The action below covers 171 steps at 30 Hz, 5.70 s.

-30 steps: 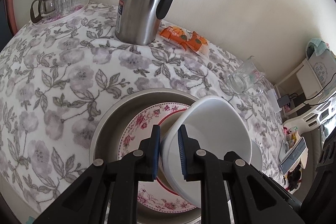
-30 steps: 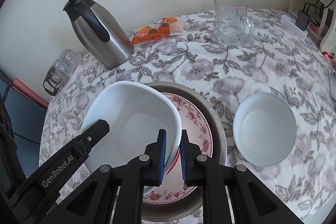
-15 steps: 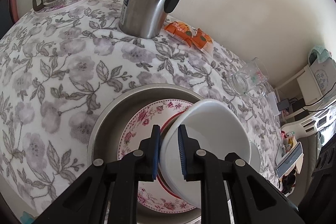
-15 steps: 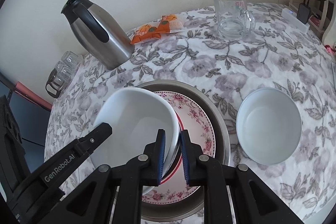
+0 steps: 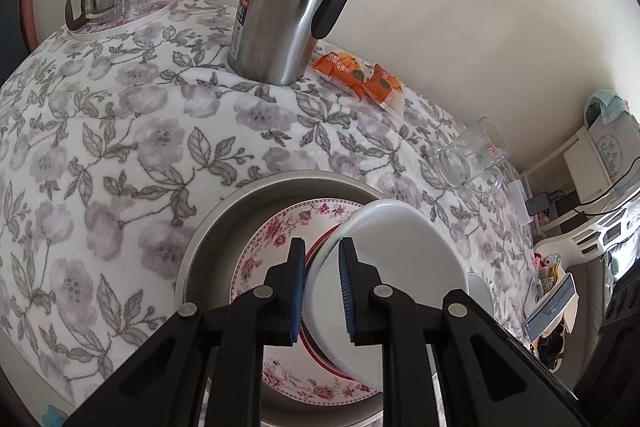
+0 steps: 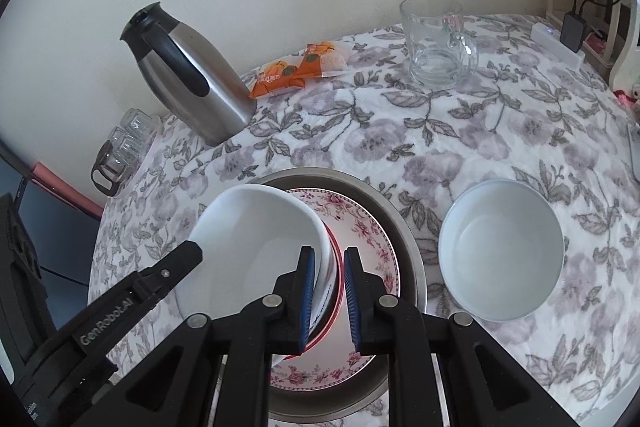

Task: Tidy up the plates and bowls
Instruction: 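Lower the MAX bowl into the strawberry bowl with both grippers, then open both grippers to release the MAX bowl, then move both grippers toward the rim of the plain white bowl, then close both grippers together on the white bowl rim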

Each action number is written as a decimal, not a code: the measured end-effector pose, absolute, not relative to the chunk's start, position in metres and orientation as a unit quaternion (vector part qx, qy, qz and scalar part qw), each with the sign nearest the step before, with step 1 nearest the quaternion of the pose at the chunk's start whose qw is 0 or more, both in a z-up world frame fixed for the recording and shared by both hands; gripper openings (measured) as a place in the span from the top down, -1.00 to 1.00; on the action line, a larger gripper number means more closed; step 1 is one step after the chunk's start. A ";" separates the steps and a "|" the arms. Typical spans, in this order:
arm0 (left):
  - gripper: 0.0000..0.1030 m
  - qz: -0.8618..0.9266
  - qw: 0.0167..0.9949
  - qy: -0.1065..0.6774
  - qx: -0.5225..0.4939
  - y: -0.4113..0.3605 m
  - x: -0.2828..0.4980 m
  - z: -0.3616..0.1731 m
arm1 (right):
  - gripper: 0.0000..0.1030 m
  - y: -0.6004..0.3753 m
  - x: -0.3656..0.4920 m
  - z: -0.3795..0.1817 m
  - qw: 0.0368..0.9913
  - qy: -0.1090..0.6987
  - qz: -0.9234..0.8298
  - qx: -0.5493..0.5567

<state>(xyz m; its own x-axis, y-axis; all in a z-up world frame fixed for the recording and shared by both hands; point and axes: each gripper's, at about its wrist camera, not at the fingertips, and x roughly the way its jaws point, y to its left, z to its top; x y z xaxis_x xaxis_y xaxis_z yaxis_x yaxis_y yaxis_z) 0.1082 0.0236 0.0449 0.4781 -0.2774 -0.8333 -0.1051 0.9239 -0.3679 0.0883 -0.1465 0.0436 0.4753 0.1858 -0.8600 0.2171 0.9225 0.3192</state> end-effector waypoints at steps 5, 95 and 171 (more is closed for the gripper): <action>0.67 -0.057 0.840 0.505 -0.190 0.023 0.107 0.048 | 0.66 -0.149 0.088 0.041 0.833 0.516 -0.009 0.200; -0.82 -0.025 0.912 0.401 -0.080 -0.070 0.055 0.111 | -1.00 -0.307 0.019 0.088 0.860 0.448 -0.149 0.195; 0.39 -0.019 0.786 0.576 -0.222 -0.164 0.057 -0.052 | 0.34 -0.320 0.063 -0.037 0.816 0.514 -0.040 0.264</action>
<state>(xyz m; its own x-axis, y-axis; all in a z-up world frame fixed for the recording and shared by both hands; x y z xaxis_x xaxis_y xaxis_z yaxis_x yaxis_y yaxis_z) 0.0567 -0.1642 -0.0515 0.3354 -0.2849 -0.8980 -0.2264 0.9008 -0.3704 0.0627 -0.3196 -0.0370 0.4694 0.2054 -0.8588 0.3363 0.8577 0.3889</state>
